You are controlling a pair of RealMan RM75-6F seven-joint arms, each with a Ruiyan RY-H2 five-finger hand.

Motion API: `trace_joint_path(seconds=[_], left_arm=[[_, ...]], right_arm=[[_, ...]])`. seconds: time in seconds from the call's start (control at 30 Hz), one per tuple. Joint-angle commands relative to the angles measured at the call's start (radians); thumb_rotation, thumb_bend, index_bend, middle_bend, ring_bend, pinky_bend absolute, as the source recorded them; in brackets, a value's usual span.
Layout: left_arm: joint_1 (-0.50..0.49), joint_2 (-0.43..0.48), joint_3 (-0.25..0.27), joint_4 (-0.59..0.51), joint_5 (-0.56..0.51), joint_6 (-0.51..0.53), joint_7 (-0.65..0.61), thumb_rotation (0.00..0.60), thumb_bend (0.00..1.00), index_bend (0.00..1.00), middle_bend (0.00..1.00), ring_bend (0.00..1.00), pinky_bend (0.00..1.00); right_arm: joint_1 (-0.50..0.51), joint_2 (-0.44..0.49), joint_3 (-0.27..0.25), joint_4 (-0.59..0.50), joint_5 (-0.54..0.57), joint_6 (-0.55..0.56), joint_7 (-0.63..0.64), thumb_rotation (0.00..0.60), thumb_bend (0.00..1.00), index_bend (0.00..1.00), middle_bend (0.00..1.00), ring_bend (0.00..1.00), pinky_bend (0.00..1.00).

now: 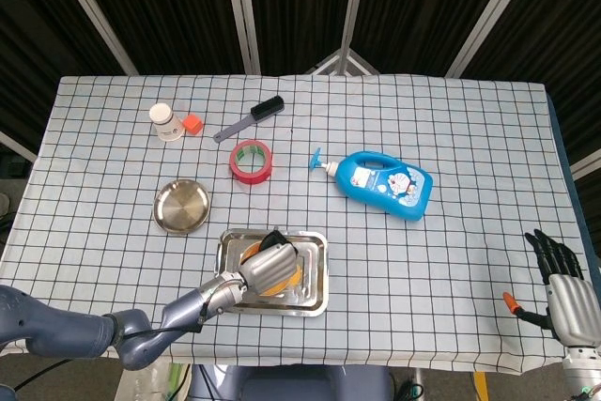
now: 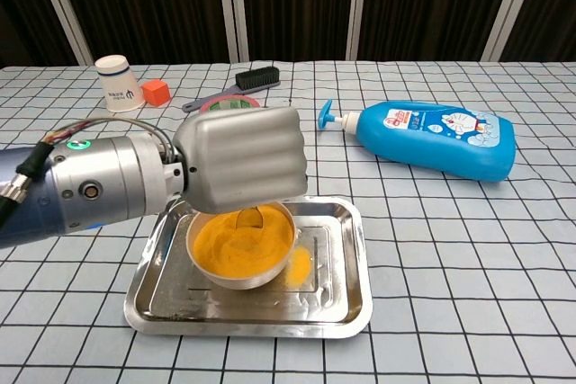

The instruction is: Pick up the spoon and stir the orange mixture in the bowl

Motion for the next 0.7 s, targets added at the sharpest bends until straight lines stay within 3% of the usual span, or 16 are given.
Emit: trace_joint_path(seconds=[0.03, 0.7], left_arm=[[0.002, 0.002, -0.006, -0.014, 0.000, 0.002, 0.000, 0.600, 0.74, 0.77, 1.00, 1.00, 1.00], [0.030, 0.071, 0.000, -0.098, 0.040, 0.015, -0.037, 0.600, 0.74, 0.77, 1.00, 1.00, 1.00]], right_arm=[[0.000, 0.000, 0.000, 0.000, 0.000, 0.001, 0.000, 0.600, 0.31, 0.00, 0.00, 0.00, 0.00], [0.000, 0.000, 0.000, -0.001, 0.003, -0.002, -0.005, 0.600, 0.31, 0.00, 0.00, 0.00, 0.00]])
